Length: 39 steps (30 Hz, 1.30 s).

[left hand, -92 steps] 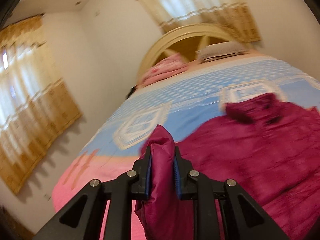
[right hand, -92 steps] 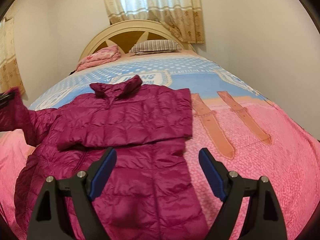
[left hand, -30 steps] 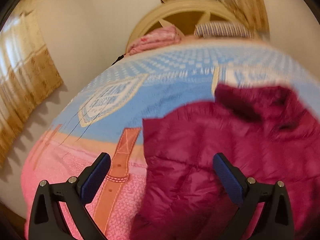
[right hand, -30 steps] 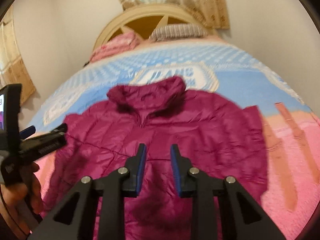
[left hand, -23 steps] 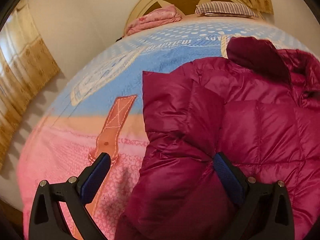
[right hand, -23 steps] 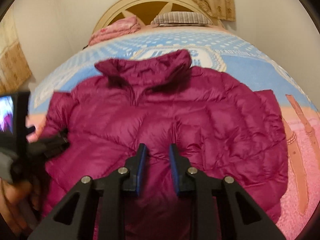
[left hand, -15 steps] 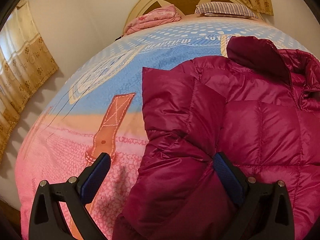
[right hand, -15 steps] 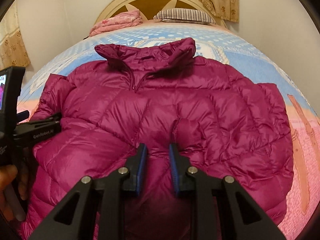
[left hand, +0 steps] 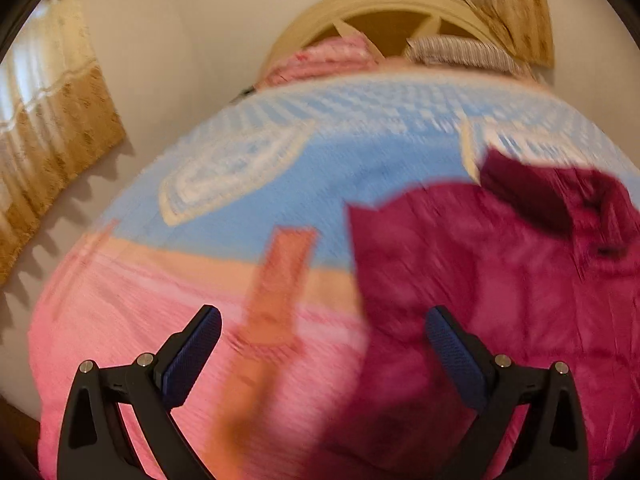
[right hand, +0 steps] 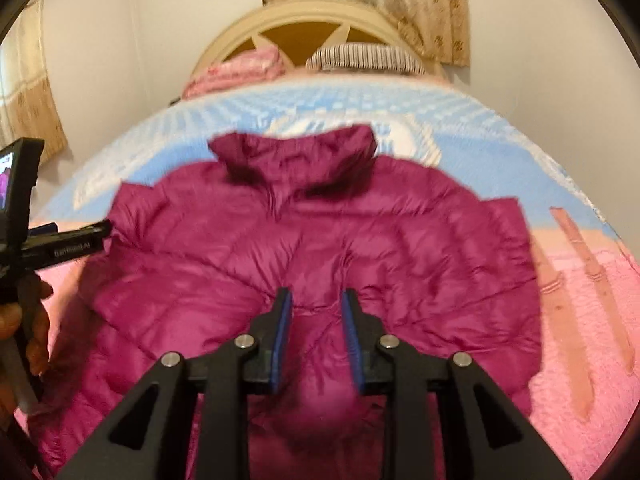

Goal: Fold large clothes

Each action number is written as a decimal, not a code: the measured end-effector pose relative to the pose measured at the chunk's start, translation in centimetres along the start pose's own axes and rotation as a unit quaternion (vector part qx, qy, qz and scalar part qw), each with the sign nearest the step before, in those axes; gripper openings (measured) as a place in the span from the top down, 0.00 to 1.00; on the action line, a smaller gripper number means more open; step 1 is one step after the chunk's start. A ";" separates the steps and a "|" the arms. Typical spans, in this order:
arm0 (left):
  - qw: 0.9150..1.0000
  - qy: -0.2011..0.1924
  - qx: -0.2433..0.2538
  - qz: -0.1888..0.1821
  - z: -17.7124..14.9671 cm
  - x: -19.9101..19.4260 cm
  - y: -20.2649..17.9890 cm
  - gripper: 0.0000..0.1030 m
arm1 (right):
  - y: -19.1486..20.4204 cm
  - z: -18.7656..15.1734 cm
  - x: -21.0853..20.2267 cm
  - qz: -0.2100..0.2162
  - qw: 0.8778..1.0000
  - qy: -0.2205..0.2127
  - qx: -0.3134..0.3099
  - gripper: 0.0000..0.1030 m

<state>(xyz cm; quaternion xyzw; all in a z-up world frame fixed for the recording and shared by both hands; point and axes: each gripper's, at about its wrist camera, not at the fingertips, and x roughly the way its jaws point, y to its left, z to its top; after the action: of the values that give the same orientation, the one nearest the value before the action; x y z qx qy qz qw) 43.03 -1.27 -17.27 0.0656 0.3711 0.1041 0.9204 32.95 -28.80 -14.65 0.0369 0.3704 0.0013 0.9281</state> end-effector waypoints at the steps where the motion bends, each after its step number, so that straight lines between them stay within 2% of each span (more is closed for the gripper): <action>1: 1.000 -0.002 -0.004 0.004 0.6 0.0 0.5 0.01 | 0.2 0.0 -0.1 0.004 1.000 0.001 -0.003 0.72; 4: 1.000 0.004 -0.028 -0.002 2.1 0.2 1.7 0.01 | 1.4 -0.8 1.1 0.024 0.999 0.035 -0.029 0.72; 6: 1.000 0.006 -0.021 0.000 2.2 0.1 1.3 0.01 | 1.8 -1.8 2.0 0.021 0.997 0.060 -0.038 0.72; 8: 0.999 0.012 -0.001 0.031 2.0 0.8 0.2 0.01 | 1.8 -2.7 2.8 0.012 0.995 0.081 -0.049 0.74; 9: 0.998 0.017 0.012 0.058 1.8 1.6 -0.4 0.01 | 1.8 -3.0 2.7 0.011 0.995 0.081 -0.054 0.74; 11: 0.997 0.033 0.014 0.070 1.5 2.8 -0.7 0.01 | 1.5 -2.9 2.2 0.014 0.995 0.082 -0.052 0.75; 13: 0.997 0.042 0.001 0.061 1.1 3.4 -0.4 0.01 | 1.0 -2.4 1.3 0.024 0.996 0.077 -0.040 0.73; 16: 0.999 0.028 -0.034 0.031 1.4 2.9 0.5 0.01 | 0.4 -1.2 -1.1 0.031 0.999 0.036 -0.025 0.61; 18: 0.998 0.024 -0.043 0.030 2.0 3.0 0.7 0.01 | 0.2 0.3 -2.0 0.035 0.999 0.005 -0.012 0.60; 20: 0.998 0.026 -0.038 0.037 2.6 3.8 0.2 0.01 | 0.5 1.4 -1.6 0.039 0.999 -0.005 -0.003 0.60; 22: 0.996 0.035 -0.030 0.077 2.9 5.6 -0.1 0.01 | 1.1 2.3 -0.1 0.035 0.999 -0.001 -0.003 0.60; 23: 0.995 0.040 -0.032 0.085 2.8 6.2 -0.1 0.01 | 1.4 2.4 0.9 0.032 0.999 0.005 -0.004 0.60; 27: 0.993 0.075 -0.026 0.084 1.2 9.4 -0.5 0.01 | 1.7 0.6 4.9 0.021 0.998 0.057 -0.017 0.60; 31: 0.994 0.074 -0.030 0.072 0.4 9.8 -0.4 0.01 | 1.7 -0.7 5.8 0.018 0.998 0.051 -0.023 0.61; 39: 0.994 0.071 -0.019 0.082 0.2 10.1 -0.9 0.01 | 1.8 -1.0 5.9 0.011 0.998 0.055 -0.027 0.61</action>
<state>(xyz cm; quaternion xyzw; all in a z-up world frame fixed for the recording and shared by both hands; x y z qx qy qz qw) 50.37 0.31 -24.03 0.0703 0.4270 0.1904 0.8812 36.60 -26.78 -19.26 0.0157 0.4199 0.0238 0.9071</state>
